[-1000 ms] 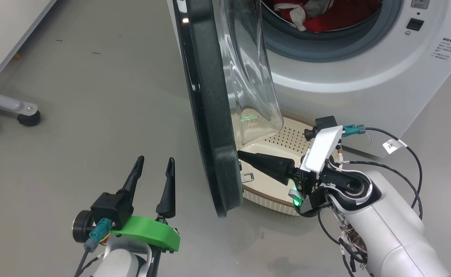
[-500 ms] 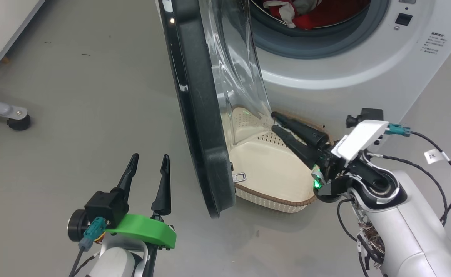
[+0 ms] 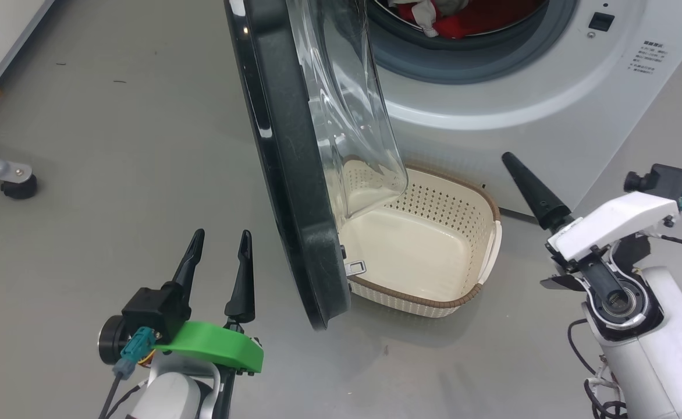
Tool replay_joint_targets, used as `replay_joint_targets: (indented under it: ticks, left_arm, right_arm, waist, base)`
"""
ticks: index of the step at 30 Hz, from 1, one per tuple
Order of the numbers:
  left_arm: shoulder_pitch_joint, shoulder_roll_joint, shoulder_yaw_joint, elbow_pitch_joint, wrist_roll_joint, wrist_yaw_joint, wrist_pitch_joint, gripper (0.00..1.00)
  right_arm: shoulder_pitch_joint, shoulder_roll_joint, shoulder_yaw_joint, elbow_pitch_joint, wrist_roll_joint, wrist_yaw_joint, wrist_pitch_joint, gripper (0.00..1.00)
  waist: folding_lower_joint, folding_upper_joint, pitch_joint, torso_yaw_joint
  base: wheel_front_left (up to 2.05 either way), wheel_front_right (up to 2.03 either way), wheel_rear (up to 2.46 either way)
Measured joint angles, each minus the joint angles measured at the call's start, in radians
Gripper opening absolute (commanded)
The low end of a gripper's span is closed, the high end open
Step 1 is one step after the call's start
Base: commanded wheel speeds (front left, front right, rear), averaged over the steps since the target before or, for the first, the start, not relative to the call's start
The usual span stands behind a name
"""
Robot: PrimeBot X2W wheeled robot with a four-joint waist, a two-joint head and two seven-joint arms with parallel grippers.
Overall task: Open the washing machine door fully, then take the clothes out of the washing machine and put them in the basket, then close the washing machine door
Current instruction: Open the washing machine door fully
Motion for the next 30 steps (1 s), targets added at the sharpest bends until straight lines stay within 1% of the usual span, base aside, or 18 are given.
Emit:
replay_joint_targets:
  ticks: [5,11,18,26,29,30]
  left_arm:
    - [0.000,0.000,0.001,0.000,-0.004,0.000,0.000,1.00]
    - [0.000,0.000,0.003,0.000,-0.004,0.000,0.000,1.00]
    - [0.003,0.000,0.009,0.016,-0.004,0.000,0.000,1.00]
    - [0.026,0.001,0.007,0.022,-0.002,0.000,0.000,1.00]
    - [0.026,0.001,0.007,0.022,-0.002,0.000,0.000,1.00]
    - [0.026,0.001,0.007,0.022,-0.002,0.000,0.000,1.00]
  right_arm:
    - [0.039,-0.072,0.014,-0.024,-0.184,0.000,-0.138,1.00]
    - [0.077,-0.157,0.016,-0.020,-0.417,0.000,-0.340,1.00]
    - [0.124,-0.199,0.020,0.023,-0.643,-0.002,-0.549,1.00]
    - [0.178,-0.196,0.044,0.039,-0.815,-0.073,-0.519,1.00]
    - [0.196,-0.176,0.038,0.030,-0.864,-0.098,-0.512,1.00]
    - [0.198,-0.164,0.029,0.018,-0.881,-0.100,-0.511,1.00]
  waist:
    - [0.0001,0.0000,0.001,0.002]
    - [0.0000,0.0000,-0.004,0.003]
    - [0.0000,0.0000,-0.027,-0.003]
    - [0.0000,0.0000,-0.049,-0.012]
    - [0.0000,0.0000,-0.051,-0.013]
    - [0.0001,0.0000,-0.052,-0.013]
  base:
    - [0.00,0.00,0.00]
    - [0.00,0.00,0.00]
    - [0.00,0.00,0.00]
    - [0.00,0.00,0.00]
    - [0.00,0.00,0.00]
    - [0.00,0.00,0.00]
